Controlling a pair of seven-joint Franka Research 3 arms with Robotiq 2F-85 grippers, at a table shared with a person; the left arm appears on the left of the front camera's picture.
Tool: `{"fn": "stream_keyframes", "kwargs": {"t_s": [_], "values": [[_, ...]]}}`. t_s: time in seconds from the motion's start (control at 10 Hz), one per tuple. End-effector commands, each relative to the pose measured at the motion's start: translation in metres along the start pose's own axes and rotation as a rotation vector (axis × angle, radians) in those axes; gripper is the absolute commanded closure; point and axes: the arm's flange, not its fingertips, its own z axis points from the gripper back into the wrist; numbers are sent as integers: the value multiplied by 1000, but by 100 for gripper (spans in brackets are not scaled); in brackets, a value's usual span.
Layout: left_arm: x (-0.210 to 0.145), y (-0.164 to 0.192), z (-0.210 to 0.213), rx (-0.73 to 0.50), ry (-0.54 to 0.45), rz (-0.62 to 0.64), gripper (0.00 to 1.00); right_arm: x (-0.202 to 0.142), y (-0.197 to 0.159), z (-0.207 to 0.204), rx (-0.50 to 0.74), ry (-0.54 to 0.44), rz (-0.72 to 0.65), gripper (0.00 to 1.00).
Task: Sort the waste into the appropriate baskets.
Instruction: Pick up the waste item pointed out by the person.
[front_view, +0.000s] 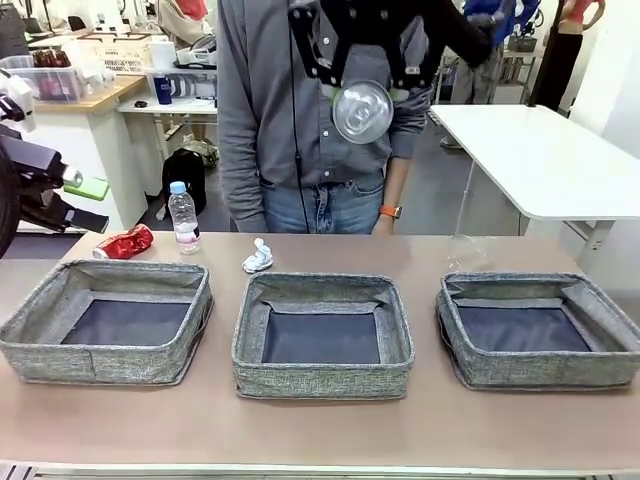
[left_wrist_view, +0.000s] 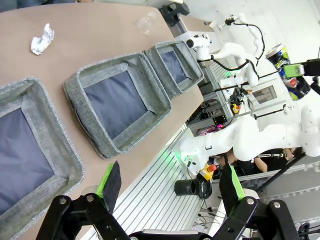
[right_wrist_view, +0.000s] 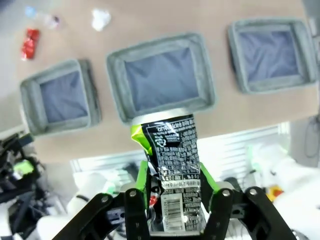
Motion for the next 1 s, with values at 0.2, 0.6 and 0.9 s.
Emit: {"fn": "stream_keyframes", "kwargs": {"t_s": [0.2,0.6,0.9], "values": [[1,0,-2,-16,-13,-20,0,4,3,23,107,-104,-62,57],[1,0,-2,-16,-13,-20,0,8,4,27,97,-76,-30,57],[1,0,-2,-16,-13,-20,0,8,4,27,97,-76,-30,57]]}}
